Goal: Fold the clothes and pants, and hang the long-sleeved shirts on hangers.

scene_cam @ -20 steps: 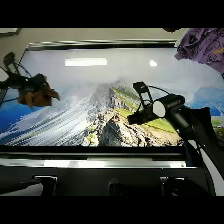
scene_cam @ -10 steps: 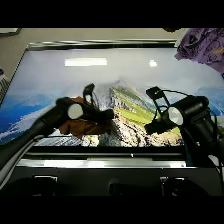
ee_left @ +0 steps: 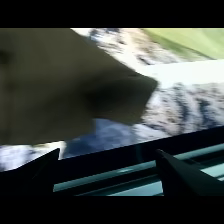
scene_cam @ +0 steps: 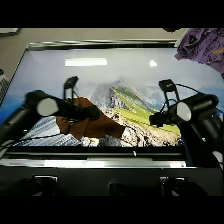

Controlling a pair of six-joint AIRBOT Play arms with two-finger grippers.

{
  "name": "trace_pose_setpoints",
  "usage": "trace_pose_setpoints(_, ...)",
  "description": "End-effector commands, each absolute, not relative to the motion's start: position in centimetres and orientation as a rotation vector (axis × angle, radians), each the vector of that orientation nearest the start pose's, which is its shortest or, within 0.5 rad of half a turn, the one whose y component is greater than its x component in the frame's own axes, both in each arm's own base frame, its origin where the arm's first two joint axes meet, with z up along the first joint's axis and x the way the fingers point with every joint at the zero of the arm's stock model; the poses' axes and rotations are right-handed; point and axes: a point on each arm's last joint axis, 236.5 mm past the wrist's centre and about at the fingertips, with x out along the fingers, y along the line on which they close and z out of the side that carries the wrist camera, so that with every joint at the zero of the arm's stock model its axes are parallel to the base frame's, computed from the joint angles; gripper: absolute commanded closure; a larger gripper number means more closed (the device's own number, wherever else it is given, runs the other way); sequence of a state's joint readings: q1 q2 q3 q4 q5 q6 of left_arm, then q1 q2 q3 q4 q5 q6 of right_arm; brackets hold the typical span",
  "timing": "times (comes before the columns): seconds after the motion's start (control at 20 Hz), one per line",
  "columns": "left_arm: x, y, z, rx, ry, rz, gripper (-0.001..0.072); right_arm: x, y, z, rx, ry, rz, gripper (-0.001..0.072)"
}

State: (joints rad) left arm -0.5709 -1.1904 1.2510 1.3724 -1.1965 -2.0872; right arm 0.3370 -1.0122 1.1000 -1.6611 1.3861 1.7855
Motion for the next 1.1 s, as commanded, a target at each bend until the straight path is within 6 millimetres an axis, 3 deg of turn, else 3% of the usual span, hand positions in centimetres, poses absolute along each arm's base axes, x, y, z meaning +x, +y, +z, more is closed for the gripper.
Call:
trace_pose_setpoints(0.0,29.7,-15.3,10.5,-0.068,1.24,-0.184,-0.0013,32.6,10.9,3.8,0.382,1.302,0.19,0.0323)
trace_pose_setpoints(0.1,30.2,-12.8,11.6,-0.05,1.194,-0.133,-0.0013,33.9,14.4,1.8,0.615,1.314,0.381,0.0224)
trace_pose_setpoints(0.15,30.4,-12.1,11.8,-0.056,1.185,-0.114,-0.0013,34.3,15.4,0.4,0.641,1.319,0.443,0.0224)
trace_pose_setpoints(0.3,30.6,-11.7,11.6,-0.066,1.19,-0.1,-0.0013,34.2,17.7,-4.4,0.635,1.418,0.475,0.0219)
trace_pose_setpoints(0.5,30.6,-11.8,11.6,-0.067,1.19,-0.103,-0.0013,32.6,21.7,-8.7,0.573,1.508,0.545,0.0208)
trace_pose_setpoints(0.7,30.1,-11.5,11.3,-0.135,1.22,-0.04,-0.0013,32.0,24.4,-9.7,0.553,1.504,0.577,0.0209)
trace_pose_setpoints(0.85,28.6,-9.1,10.2,-0.207,1.324,0.093,-0.0013,32.3,25.2,-9.8,0.537,1.478,0.577,0.0229)
trace_pose_setpoints(0.9,28.4,-8.4,10.0,-0.211,1.332,0.111,-0.0013,32.5,25.4,-9.7,0.545,1.47,0.576,0.0266)
trace_pose_setpoints(1.0,28.3,-6.4,9.6,-0.243,1.334,0.162,-0.0013,32.6,25.4,-9.6,0.55,1.464,0.574,0.0645)
trace_pose_setpoints(1.05,28.3,-5.0,9.0,-0.271,1.331,0.199,-0.0013,32.6,25.4,-9.5,0.547,1.463,0.576,0.0678)
